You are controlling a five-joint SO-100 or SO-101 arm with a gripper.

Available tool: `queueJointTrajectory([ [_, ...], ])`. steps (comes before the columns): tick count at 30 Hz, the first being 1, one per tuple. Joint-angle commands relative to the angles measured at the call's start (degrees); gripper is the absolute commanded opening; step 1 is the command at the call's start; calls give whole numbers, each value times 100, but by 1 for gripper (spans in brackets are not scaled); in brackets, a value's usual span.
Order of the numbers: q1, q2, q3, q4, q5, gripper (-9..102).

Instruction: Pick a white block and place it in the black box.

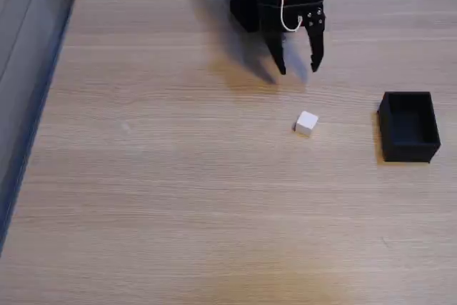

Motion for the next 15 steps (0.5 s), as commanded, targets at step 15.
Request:
queueJointTrajectory([
  [15,9,-2057,-940,-1090,413,25],
])
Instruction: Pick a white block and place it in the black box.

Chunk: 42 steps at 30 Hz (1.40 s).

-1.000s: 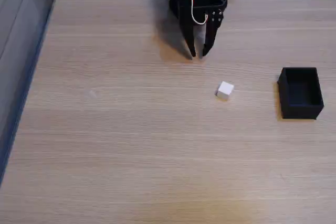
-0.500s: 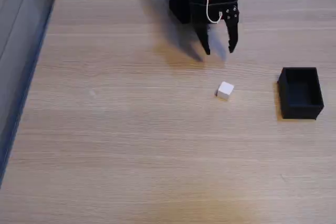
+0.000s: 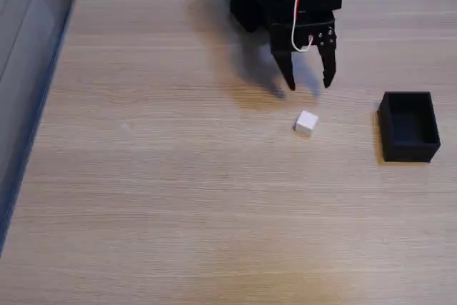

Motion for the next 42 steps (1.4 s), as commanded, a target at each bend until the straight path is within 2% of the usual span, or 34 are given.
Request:
queueJointTrajectory([
  [1,35,-281,-308,-167,114,25],
  [21,246,-2021,-1213,-835,167,25],
  [42,448,-3059,-1811,-896,202,24],
])
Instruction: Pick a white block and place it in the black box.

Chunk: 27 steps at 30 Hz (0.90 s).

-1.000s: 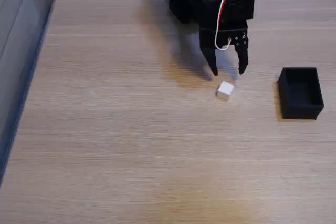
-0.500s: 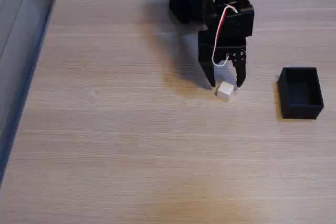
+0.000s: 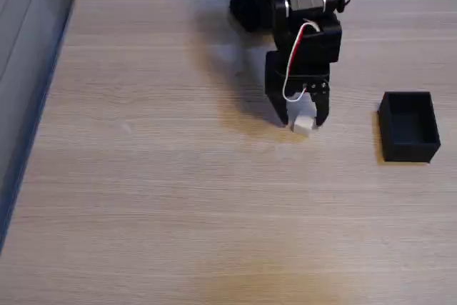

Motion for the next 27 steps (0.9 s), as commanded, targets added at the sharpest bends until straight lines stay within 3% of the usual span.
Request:
queueJointTrajectory([
  [1,0,-97,-281,-53,-9,24],
  [8,9,-325,-431,-53,-88,21],
  [13,18,-404,-536,-9,-123,0],
  [27,-158,1002,-53,-149,-1134,0],
])
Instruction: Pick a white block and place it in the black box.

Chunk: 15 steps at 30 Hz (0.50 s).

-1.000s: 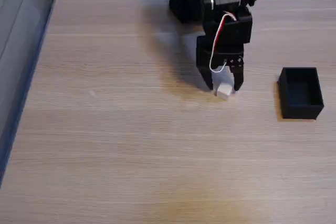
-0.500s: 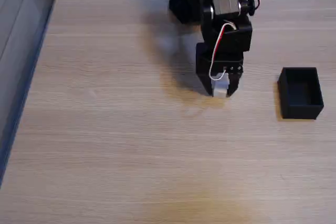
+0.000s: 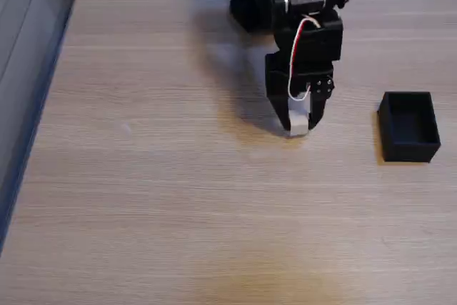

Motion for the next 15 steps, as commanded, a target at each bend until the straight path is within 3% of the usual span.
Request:
queueJointTrajectory([
  [1,-167,835,176,-70,-352,0],
  [15,-1881,3032,870,-35,-492,0],
])
